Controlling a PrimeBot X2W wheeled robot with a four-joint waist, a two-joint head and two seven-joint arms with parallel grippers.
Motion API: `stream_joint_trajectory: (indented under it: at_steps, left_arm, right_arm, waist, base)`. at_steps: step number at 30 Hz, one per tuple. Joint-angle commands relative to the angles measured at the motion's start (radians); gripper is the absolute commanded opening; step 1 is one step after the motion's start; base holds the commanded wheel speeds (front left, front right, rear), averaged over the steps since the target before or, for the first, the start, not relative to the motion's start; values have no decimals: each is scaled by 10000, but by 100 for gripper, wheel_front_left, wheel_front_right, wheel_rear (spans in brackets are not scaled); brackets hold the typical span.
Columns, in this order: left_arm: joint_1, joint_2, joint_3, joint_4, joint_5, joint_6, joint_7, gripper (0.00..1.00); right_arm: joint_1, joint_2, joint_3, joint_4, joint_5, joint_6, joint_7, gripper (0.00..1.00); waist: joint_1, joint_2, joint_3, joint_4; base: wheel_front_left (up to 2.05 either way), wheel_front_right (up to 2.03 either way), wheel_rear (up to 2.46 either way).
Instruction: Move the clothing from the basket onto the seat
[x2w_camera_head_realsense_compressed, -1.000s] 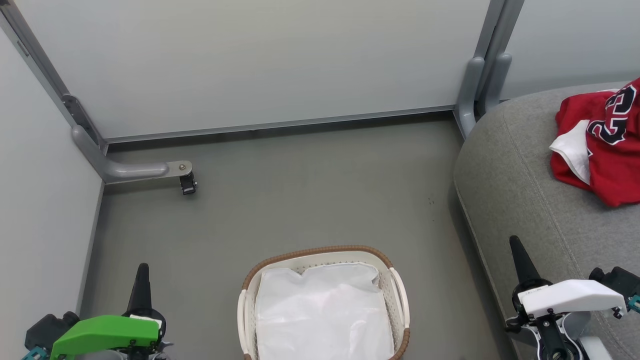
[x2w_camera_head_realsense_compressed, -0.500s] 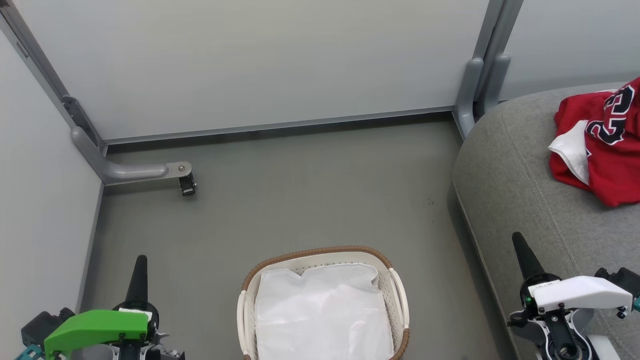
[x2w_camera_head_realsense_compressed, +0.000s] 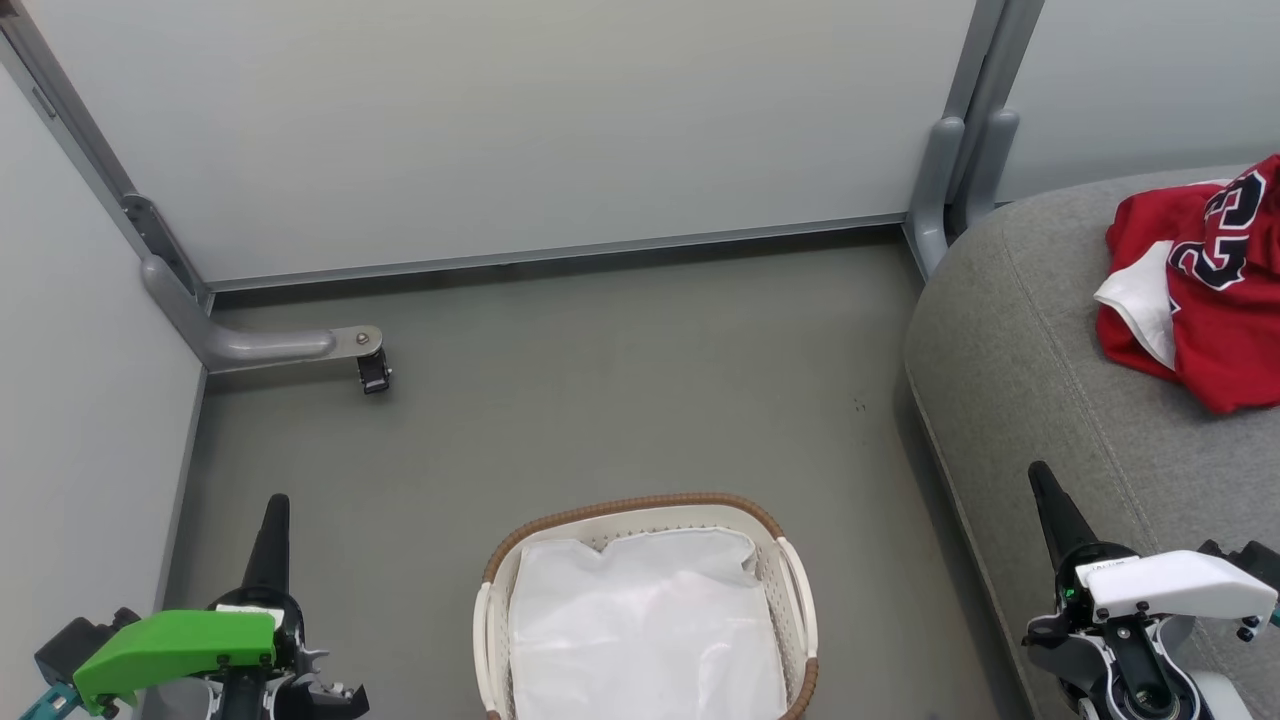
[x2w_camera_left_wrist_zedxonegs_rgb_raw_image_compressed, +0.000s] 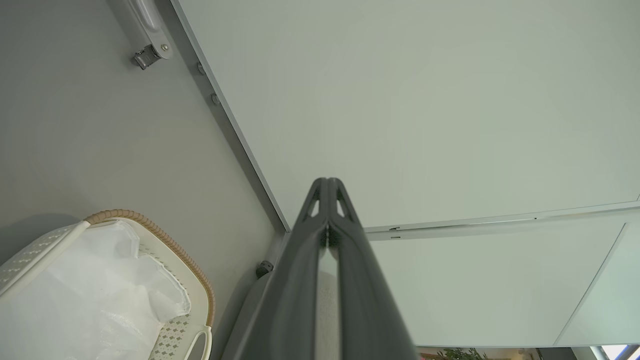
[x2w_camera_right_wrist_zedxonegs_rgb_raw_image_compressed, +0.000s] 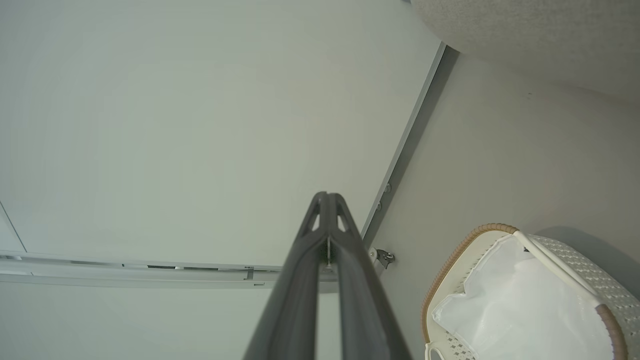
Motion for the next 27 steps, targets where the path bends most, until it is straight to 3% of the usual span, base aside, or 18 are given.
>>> stream_joint_trajectory:
  at_steps: [1, 27]
  left_arm:
    - [-193, 14, 48, -84, -213, -58, 53, 0]
    - [-436, -25, 303, -149, -1946, -188, 562, 0]
  right_arm:
    - [-146, -69, -69, -84, 213, -4, 62, 0]
    - [-189, -49, -377, -122, 1988, -5, 599, 0]
  waist:
    - [0, 0, -3, -2]
    - [0, 0, -53, -41]
  base:
    - [0, 0, 0]
    - [0, 0, 0]
